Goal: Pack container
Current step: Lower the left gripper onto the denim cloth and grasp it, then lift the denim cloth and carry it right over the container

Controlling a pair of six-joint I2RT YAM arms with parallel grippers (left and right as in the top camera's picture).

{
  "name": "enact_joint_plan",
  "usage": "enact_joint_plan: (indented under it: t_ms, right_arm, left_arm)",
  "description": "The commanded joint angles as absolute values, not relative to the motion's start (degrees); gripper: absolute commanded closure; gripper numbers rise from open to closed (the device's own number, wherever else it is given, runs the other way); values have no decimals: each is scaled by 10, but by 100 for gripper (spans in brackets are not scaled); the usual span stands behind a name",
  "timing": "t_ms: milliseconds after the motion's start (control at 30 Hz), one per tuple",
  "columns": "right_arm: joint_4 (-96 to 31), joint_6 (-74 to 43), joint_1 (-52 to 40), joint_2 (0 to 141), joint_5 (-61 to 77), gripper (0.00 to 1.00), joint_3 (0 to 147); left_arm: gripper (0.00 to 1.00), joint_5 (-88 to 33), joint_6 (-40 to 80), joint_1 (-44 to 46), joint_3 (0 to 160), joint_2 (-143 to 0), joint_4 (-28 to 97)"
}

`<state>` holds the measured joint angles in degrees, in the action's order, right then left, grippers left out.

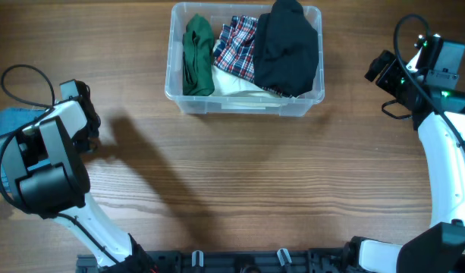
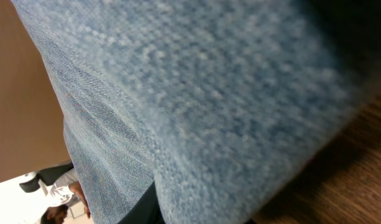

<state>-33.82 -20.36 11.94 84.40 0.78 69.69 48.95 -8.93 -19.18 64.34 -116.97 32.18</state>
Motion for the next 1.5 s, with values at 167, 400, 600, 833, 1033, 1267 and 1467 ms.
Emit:
enact_joint_plan:
  t_ms: [167, 400, 600, 833, 1033, 1267, 1467]
  right_arm:
    - [-337, -211, 120, 850, -4, 0, 697]
    - [-337, -211, 120, 850, -4, 0, 697]
    - [-337, -211, 120, 850, -4, 0, 697]
    - [-337, -211, 120, 850, -4, 0, 697]
    - [-337, -211, 120, 850, -4, 0, 697]
    - [-337, -211, 120, 850, -4, 0, 697]
    - [-337, -211, 120, 850, -4, 0, 697]
  left_arm:
    - [81, 394, -61, -183, 635, -1190, 313]
    - [82, 379, -29, -164, 646, -1188, 321]
    - [90, 379, 6, -130, 669, -1182, 337]
    - [94, 301, 37, -111, 739, -1174, 409]
    - [96, 242, 54, -110, 834, -1170, 502]
    - [96, 176, 54, -110, 981, -1162, 641]
    - [96, 116, 54, -110, 1059, -1139, 710]
